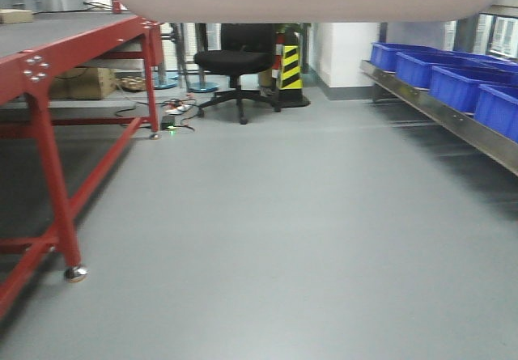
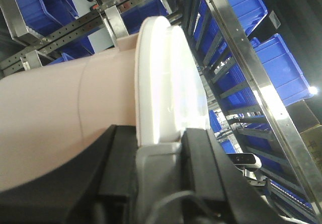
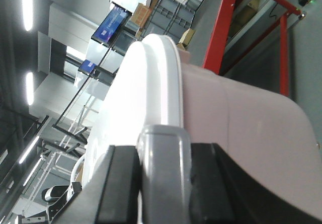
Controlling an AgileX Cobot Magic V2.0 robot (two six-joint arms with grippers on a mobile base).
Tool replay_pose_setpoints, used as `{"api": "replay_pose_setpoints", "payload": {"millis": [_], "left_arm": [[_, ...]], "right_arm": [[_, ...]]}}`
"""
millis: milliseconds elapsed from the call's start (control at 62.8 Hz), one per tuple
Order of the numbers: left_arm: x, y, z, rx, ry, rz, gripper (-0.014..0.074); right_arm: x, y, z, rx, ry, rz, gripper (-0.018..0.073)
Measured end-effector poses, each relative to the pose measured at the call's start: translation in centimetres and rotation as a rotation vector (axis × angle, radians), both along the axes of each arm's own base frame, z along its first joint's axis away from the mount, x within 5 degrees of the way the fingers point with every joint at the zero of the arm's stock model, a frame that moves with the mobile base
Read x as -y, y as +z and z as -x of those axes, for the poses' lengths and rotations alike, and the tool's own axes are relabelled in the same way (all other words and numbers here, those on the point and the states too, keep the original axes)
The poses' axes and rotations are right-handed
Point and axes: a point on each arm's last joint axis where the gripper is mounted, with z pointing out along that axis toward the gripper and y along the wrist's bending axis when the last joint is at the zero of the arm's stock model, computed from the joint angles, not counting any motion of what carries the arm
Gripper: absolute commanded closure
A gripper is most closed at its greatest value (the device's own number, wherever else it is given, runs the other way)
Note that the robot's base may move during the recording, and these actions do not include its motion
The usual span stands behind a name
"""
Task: Grab white bin and place on right shelf
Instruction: 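Hold the bin raised with both grippers while the base turns away, then carry the bin with both grippers toward the steel shelf rack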
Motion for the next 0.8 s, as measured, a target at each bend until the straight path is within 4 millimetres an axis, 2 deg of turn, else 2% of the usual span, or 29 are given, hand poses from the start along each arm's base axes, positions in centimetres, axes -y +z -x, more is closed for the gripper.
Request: {"api": "replay_pose_setpoints", "payload": {"millis": [796], "left_arm": [[0.01,0.0,0.02,0.0,-0.002,0.0,0.0723]], "right_arm": [[0.0,0.06,0.06,0.002,-0.003,0.001,0.0491]]}}
